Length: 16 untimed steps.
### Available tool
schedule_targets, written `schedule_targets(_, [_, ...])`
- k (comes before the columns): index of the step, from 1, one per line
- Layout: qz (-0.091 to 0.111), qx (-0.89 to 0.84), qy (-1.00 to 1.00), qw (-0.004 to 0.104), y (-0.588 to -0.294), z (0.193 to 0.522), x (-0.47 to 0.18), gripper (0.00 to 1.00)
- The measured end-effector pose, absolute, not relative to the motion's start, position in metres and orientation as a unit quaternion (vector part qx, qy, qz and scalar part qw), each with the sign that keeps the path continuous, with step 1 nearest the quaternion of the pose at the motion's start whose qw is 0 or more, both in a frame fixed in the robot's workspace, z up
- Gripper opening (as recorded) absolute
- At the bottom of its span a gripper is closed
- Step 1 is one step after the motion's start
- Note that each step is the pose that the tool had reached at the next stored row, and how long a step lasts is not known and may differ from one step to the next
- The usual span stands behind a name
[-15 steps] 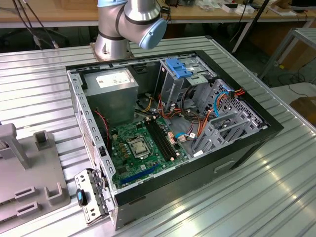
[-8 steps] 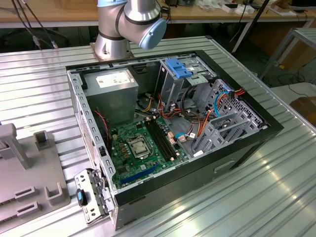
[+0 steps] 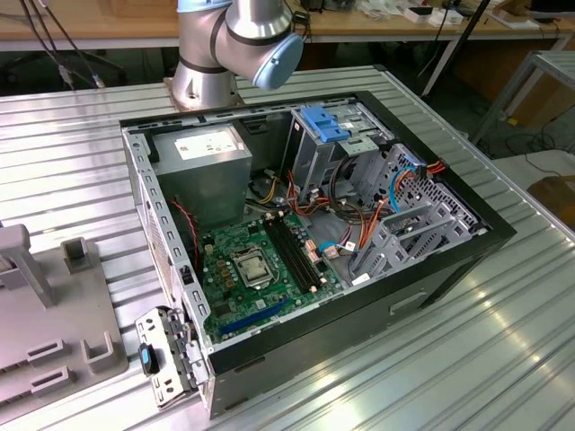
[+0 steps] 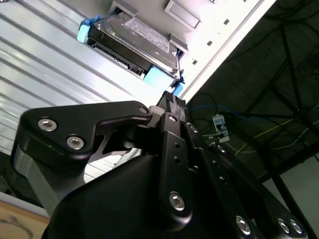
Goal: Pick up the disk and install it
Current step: 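Pick up the disk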
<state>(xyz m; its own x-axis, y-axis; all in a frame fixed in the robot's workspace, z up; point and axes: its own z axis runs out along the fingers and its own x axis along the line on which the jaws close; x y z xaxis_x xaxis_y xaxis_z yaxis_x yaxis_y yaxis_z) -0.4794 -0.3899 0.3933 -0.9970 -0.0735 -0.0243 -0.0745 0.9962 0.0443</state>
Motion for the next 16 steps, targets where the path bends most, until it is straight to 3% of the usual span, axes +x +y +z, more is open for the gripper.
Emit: schedule_targets(16, [0.024,-0.192,0.981,0.008,-0.39,0.3932,-0.4801,0.11])
